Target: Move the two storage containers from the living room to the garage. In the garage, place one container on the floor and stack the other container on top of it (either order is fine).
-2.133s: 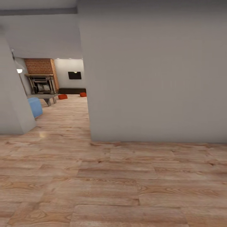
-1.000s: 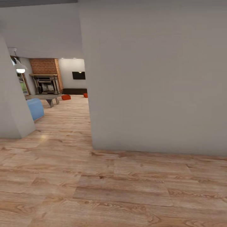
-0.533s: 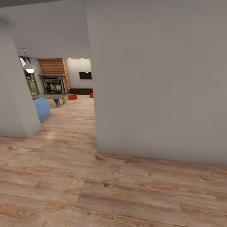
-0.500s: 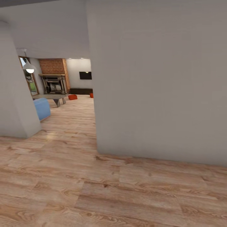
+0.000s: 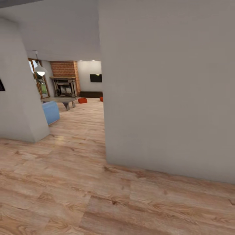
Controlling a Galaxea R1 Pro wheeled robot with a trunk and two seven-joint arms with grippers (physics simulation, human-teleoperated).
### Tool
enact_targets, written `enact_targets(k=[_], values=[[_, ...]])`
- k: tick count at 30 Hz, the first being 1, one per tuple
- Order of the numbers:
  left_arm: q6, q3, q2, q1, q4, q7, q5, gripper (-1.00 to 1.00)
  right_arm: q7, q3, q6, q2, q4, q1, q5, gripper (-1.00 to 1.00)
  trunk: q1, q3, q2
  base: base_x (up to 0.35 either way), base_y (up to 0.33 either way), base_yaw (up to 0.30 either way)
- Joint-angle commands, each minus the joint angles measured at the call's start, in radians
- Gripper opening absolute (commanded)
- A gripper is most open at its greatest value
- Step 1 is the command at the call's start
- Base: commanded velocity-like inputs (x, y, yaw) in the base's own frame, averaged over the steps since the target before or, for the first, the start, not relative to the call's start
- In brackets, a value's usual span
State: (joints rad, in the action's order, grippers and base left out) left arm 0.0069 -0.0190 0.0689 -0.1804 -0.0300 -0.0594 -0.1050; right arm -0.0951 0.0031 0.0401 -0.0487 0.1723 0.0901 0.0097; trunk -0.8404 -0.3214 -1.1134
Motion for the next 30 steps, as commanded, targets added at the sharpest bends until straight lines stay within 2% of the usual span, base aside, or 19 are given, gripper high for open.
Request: enact_targets(k=[1, 30], values=[[0.001, -0.001, 0.000, -0.001, -0.001, -0.002, -0.010, 1.00, -0.003, 0.000, 0.003, 0.000, 0.000, 0.000, 0.001, 1.00, -0.001, -0.001, -0.001, 0.346, 0.000, 0.284], [0.001, -0.001, 0.000, -0.001, -0.001, -0.002, -0.010, 1.00, -0.003, 0.000, 0.004, 0.000, 0.000, 0.000, 0.001, 1.00, -0.001, -0.001, -0.001, 0.346, 0.000, 0.287]])
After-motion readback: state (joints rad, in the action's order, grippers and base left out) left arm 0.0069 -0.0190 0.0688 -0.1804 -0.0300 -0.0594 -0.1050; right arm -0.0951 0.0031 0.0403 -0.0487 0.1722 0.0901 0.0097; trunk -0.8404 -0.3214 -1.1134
